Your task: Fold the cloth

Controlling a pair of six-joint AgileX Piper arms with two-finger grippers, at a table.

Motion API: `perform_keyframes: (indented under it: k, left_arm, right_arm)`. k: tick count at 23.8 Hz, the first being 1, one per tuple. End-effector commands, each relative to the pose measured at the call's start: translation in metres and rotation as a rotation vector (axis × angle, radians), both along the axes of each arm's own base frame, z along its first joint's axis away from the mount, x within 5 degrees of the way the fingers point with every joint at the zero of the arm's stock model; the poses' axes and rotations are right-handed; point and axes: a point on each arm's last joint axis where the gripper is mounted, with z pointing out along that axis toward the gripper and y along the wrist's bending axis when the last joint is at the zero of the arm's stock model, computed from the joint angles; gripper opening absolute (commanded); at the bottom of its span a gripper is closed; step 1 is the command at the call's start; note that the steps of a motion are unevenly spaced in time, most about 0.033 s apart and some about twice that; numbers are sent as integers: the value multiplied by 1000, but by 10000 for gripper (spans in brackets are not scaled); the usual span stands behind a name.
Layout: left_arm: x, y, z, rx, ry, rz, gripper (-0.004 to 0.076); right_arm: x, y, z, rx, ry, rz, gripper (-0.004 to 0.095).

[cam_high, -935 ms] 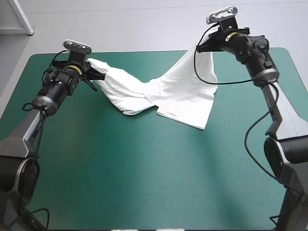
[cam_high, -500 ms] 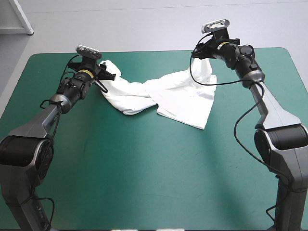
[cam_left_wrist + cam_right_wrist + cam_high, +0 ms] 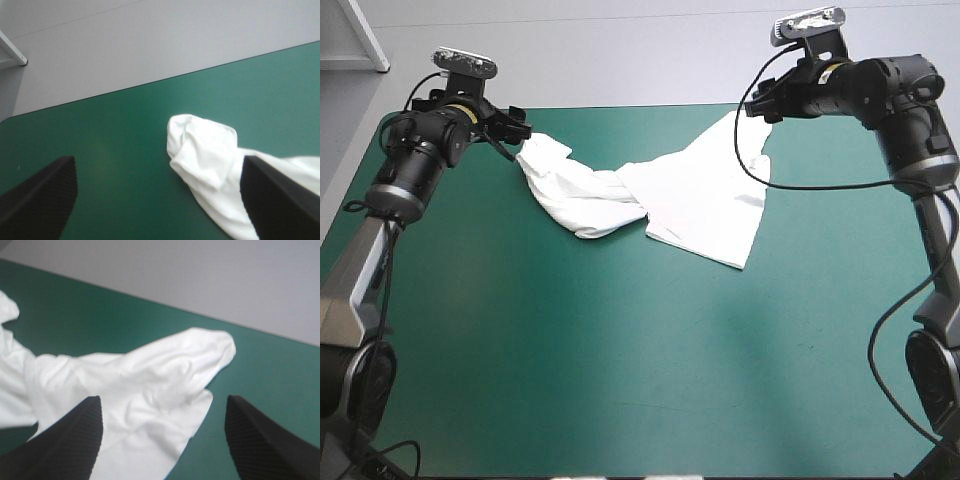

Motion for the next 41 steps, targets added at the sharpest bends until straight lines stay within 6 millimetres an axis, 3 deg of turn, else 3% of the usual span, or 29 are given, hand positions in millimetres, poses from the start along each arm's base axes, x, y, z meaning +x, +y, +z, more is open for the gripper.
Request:
perform_keyframes:
  k: [1,3,6,11,14,18,24,34,37,41]
  left_arm:
    - [-53,-14,52,8,6,-46,576]
    - [-65,-23,53,33,56,-64,551]
    - [-66,-25,52,39,63,-68,547]
    - [-66,-25,48,27,103,-67,547]
    - [-60,-36,34,-9,172,-152,545]
    - [-38,-55,-5,-68,323,-237,545]
    - [-10,-93,-76,10,512,-337,545]
    - [6,-118,-136,36,640,-366,540]
    - [10,-115,-148,90,662,-353,400]
    - [12,-108,-148,169,650,-319,108]
  right_arm:
    - [-34,-5,26,19,34,1,570]
    - [-38,-4,18,36,130,-5,566]
    - [-45,-1,11,86,178,20,566]
    - [-63,2,-38,114,373,39,567]
    - [-64,2,-57,102,432,35,566]
    - [-65,1,-62,91,448,39,566]
    - [-64,0,-62,72,445,38,566]
    - [-64,0,-64,71,450,37,566]
    - [-64,0,-73,74,468,33,559]
    - [-62,1,-90,75,483,25,555]
